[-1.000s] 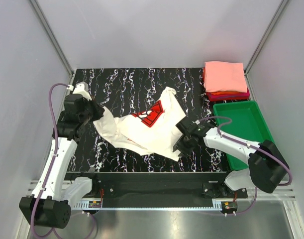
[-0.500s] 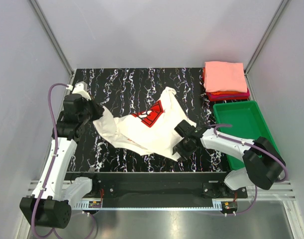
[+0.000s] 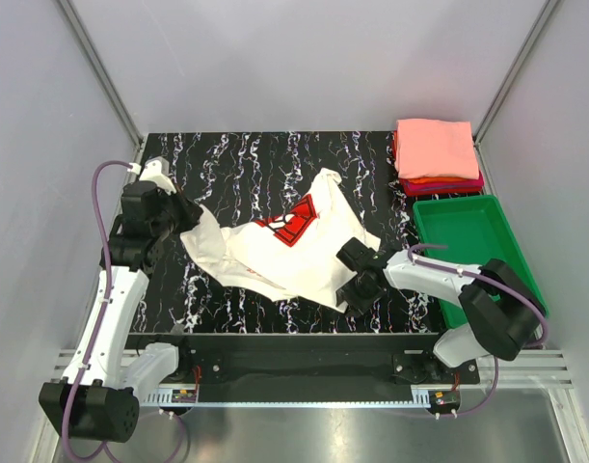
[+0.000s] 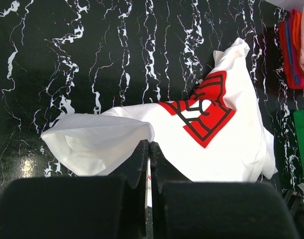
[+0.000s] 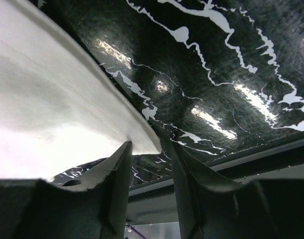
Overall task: Fold and stack the t-shirts
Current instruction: Flatten the tshirt out
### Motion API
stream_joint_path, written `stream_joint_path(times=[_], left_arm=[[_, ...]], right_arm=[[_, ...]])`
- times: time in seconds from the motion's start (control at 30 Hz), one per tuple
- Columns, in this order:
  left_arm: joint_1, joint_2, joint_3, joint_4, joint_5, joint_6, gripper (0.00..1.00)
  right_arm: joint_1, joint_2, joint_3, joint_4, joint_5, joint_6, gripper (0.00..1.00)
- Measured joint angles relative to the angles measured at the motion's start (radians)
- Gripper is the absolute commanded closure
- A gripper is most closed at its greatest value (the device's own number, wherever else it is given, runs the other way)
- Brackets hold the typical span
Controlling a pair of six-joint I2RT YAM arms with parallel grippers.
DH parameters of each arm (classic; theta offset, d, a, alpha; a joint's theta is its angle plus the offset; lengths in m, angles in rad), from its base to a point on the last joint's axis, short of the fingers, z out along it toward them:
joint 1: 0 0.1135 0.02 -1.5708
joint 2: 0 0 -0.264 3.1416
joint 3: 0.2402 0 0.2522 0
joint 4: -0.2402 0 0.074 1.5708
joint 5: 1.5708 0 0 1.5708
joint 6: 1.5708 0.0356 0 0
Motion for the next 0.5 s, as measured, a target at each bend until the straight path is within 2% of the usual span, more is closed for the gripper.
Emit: stream_joint_path(times=[0.2,0.33,0.37,0.4,0.5], left_arm=[[0.006,0.000,0.000,0.000,0.004,0.000,1.00],[0.010,0.000,-0.002,0.001,0.010,0.000,1.00],[0.012,0.000,-0.002,0.001,0.012,0.000,1.00],[0.015,0.000,-0.003,0.001,0.014,0.000,1.00],[0.021,0.000,-0.008,0.007,0.023,-0.001,1.00]], right_arm=[[0.002,0.013,-0.019,0.032,-0.006,0.013,0.61],[0.006,0.021,-0.019,0.042,-0.021,0.013,0.76],[0.009,0.021,-0.019,0.045,-0.020,0.013,0.91],[0.012,0.021,-0.021,0.055,-0.018,0.014,0.99],[0.018,0.018,-0.022,0.076,-0.011,0.012,1.00]])
